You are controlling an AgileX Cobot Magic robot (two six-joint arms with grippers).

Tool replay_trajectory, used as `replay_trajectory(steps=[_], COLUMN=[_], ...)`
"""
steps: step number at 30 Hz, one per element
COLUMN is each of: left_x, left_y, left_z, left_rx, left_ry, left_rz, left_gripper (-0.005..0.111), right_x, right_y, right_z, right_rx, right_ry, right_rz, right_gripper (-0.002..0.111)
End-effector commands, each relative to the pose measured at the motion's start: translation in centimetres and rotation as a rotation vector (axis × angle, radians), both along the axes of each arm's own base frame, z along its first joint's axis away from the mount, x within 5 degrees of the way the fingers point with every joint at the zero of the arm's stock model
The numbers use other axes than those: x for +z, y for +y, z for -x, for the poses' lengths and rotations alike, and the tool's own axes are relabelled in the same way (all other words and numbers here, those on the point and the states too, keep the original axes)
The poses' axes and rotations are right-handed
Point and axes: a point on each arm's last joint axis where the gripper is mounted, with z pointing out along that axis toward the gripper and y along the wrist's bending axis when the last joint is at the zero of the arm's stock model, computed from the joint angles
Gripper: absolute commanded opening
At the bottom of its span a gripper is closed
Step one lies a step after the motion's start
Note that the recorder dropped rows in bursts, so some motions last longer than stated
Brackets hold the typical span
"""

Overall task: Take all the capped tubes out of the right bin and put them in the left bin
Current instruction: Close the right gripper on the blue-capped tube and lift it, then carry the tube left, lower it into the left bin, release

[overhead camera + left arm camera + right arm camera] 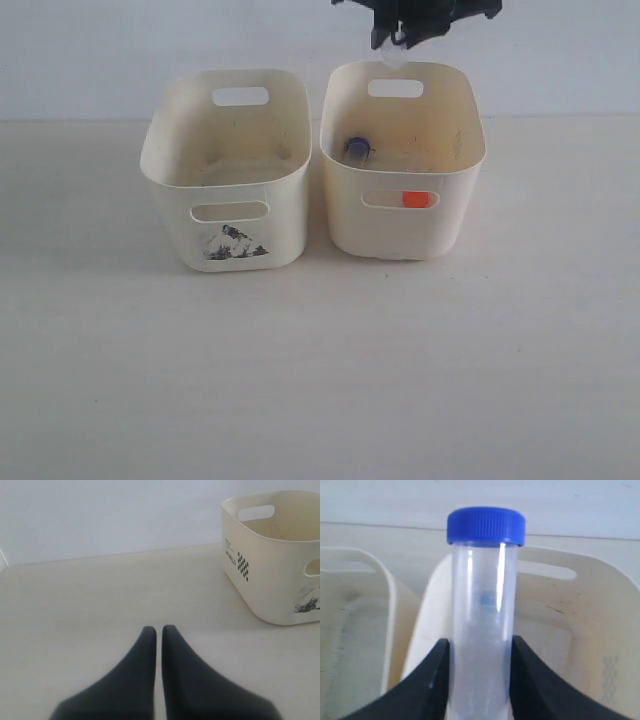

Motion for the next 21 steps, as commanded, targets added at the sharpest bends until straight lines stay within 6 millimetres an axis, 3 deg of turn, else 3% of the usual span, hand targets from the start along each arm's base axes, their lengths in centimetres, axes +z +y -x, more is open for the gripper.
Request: replay_trajectory(steps=[1, 8, 12, 17, 21], left_x=[0.3, 0.3, 0.3, 0.3, 0.3], left_y=[0.0, 0.0, 0.0, 0.0, 0.0], left_z=[0.0, 0.0, 0.0, 0.0, 0.0], left_rx=[0.001, 0.001, 0.001, 0.001, 0.001], left_ry=[-0.021, -0.021, -0.021, -0.021, -0.021], left_rz=[0.018, 0.018, 0.018, 0.018, 0.018], left_gripper=[0.004, 0.004, 0.004, 0.004, 0.004], right_x=[1.7, 0.3, -0.2, -0.4, -0.4], right_y=[2.6, 6.3, 6.5, 7.2, 10.0], right_z=[1.3, 2.2, 2.4, 3.0, 4.5], right_rx=[0.104, 0.182, 0.193, 0.237, 0.300], right_ry=[-0.007, 0.045, 0.077, 0.138, 0.151], right_rz=[-0.155, -0.189, -0.166, -0.206, -0.210], right_gripper=[0.000, 0.002, 0.012, 0.013, 0.013])
